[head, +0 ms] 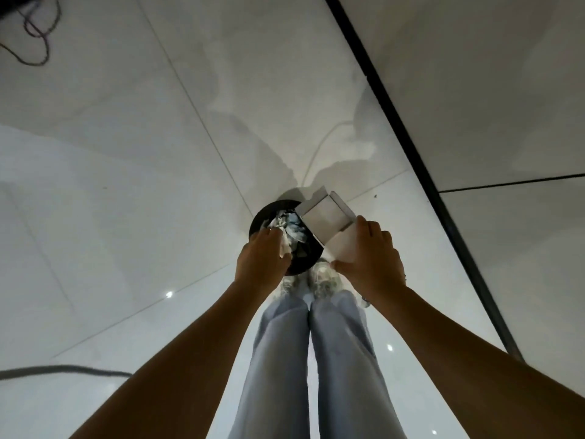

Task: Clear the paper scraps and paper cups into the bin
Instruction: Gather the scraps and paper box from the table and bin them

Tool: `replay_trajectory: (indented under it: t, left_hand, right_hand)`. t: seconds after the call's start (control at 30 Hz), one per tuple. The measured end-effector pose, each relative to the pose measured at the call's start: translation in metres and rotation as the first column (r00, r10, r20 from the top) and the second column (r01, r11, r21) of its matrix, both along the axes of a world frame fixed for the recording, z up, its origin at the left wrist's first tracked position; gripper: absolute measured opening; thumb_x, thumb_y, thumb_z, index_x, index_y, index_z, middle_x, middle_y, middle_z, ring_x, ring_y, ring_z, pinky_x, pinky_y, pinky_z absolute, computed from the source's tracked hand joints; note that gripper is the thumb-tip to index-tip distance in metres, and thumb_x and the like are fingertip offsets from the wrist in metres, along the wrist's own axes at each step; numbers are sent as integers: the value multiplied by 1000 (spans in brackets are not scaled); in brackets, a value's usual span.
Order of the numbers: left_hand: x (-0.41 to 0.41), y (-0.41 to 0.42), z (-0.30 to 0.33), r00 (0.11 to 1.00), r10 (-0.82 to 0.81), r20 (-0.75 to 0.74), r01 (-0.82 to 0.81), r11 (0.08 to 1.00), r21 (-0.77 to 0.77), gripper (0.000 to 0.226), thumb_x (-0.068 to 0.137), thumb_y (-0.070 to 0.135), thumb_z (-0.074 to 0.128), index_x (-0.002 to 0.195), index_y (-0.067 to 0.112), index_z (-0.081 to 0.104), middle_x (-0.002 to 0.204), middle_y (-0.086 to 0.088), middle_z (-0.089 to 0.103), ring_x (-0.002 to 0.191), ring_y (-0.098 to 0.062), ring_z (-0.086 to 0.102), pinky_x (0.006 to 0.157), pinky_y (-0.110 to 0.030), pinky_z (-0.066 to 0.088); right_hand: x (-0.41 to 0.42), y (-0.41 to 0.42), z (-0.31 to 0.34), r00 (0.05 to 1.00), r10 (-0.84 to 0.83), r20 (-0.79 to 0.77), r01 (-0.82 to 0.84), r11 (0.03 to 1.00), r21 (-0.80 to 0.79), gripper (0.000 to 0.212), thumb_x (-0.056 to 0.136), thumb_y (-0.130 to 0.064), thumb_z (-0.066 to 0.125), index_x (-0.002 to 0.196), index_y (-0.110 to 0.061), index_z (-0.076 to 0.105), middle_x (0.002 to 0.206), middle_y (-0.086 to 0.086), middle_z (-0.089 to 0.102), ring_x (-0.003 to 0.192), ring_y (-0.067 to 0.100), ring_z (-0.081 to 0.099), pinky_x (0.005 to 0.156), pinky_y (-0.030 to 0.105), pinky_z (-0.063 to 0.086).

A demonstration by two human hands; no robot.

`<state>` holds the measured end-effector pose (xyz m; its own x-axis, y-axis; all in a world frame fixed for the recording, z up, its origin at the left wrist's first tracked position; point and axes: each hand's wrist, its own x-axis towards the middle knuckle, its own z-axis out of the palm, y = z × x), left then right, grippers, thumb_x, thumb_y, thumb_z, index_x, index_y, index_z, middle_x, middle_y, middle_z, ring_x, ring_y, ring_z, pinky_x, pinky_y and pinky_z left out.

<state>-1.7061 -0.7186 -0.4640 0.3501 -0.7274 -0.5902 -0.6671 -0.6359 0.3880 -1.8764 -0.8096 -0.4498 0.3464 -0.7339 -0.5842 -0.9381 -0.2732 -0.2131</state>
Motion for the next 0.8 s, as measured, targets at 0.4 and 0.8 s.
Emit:
replay_trajectory:
  t: [0.4, 0.8]
  left_hand:
    - [-16, 45, -102, 988, 151, 19, -152, 980, 128, 44, 87, 30, 64, 127, 15, 52, 121, -5, 62, 111, -23, 57, 83, -33, 50]
    - [15, 81, -139, 949, 302, 85, -309, 947, 87, 37, 92, 32, 57, 127, 19, 52, 126, -4, 58, 119, -21, 50, 84, -28, 43]
  right_hand:
    - [15, 10, -99, 981, 192, -44, -182, 970, 159, 98, 75, -54, 72, 146, -11, 20, 140, 7, 39, 125, 25, 42, 92, 38, 46]
    - [68, 27, -174, 904, 408, -129, -380, 903, 199, 102, 78, -55, 69, 148, -3, 17, 144, 12, 34, 130, 29, 39, 95, 41, 44]
